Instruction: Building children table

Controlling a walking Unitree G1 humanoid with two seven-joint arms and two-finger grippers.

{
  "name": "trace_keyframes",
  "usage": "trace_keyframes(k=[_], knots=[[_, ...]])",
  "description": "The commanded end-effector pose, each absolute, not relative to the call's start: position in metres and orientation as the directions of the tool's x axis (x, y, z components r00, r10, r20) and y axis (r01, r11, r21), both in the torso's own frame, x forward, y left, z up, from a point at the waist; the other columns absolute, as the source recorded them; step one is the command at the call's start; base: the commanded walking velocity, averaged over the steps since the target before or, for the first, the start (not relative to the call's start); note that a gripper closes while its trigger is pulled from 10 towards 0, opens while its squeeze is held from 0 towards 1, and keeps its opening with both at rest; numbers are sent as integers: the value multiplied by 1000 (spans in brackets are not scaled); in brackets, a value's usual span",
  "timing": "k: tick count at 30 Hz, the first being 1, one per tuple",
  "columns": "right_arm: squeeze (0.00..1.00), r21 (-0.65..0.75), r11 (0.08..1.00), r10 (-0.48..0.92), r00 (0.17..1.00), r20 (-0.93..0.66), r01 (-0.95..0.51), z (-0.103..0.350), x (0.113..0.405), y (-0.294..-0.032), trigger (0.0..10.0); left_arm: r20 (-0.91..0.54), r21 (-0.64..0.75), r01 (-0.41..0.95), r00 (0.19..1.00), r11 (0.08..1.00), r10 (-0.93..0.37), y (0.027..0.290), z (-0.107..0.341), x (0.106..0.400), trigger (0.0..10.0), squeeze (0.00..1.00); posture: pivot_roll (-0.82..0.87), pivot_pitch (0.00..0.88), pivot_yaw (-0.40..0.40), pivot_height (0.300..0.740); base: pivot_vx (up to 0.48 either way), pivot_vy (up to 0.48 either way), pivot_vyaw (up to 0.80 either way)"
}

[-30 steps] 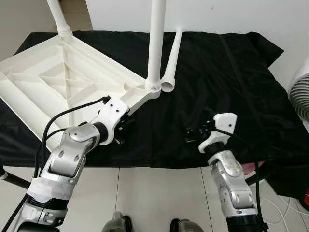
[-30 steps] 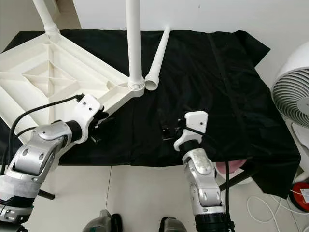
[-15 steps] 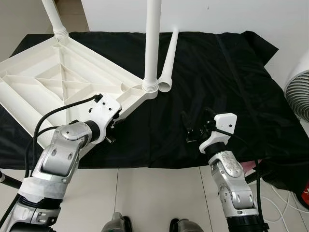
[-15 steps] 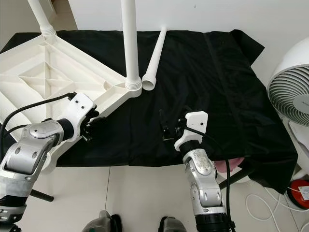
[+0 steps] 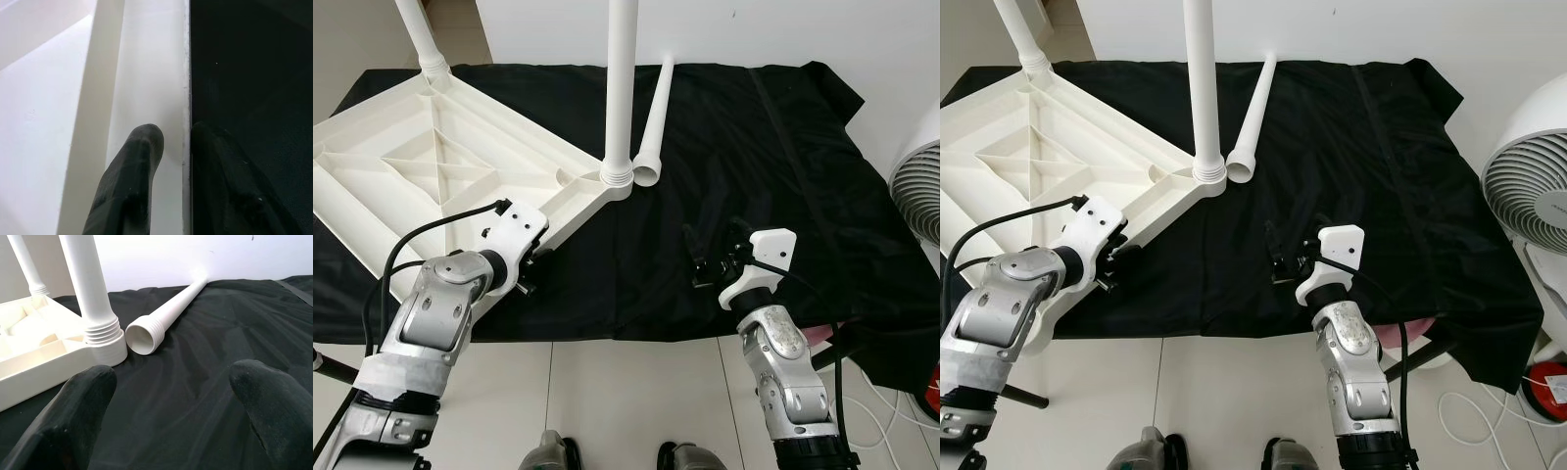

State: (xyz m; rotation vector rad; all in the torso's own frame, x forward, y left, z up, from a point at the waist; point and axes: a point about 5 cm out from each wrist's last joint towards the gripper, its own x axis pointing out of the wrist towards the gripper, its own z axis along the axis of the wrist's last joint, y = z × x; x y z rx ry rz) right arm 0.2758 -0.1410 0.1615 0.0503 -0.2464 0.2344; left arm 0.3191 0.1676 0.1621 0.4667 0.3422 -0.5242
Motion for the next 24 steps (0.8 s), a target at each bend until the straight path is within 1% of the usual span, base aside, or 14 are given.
trace_keyframes(k=[1,3,4,5,6,17,18,21,24], knots=[[0,11,973,220,945,244,-230,161,275,-142,10000,-381,397,404,890,824,-252,175,160,323,10000,0,-65,132,57,740,0,0,0],[0,11,973,220,945,244,-229,161,275,-142,10000,-386,395,408,887,823,-254,174,158,322,10000,0,-65,132,57,740,0,0,0],[0,11,973,220,944,245,-229,161,276,-142,10000,-392,387,411,884,825,-256,174,157,322,4510,0,-65,131,57,740,0,0,0],[0,10,973,219,944,246,-229,161,276,-142,10000,-399,381,414,880,827,-257,172,154,322,3059,0,-65,131,57,740,0,0,0],[0,9,974,219,944,247,-228,162,276,-143,10000,-402,374,415,878,829,-258,171,152,322,0,0,-65,131,57,740,0,0,0],[0,12,974,218,945,245,-227,161,275,-142,10000,-374,329,374,895,867,-244,157,152,331,0,0,-64,134,60,740,0,0,0],[0,15,974,217,945,244,-227,161,275,-141,10000,-356,297,346,905,890,-233,151,154,336,0,0,-64,134,60,740,0,0,0],[0,17,973,218,945,245,-229,161,275,-141,10000,-336,278,314,917,908,-215,145,157,343,0,0,-69,135,63,740,0,0,0],[0,18,974,214,945,245,-225,161,274,-141,10000,-307,247,293,928,924,-212,133,163,353,0,0,-75,135,67,740,0,0,0]])
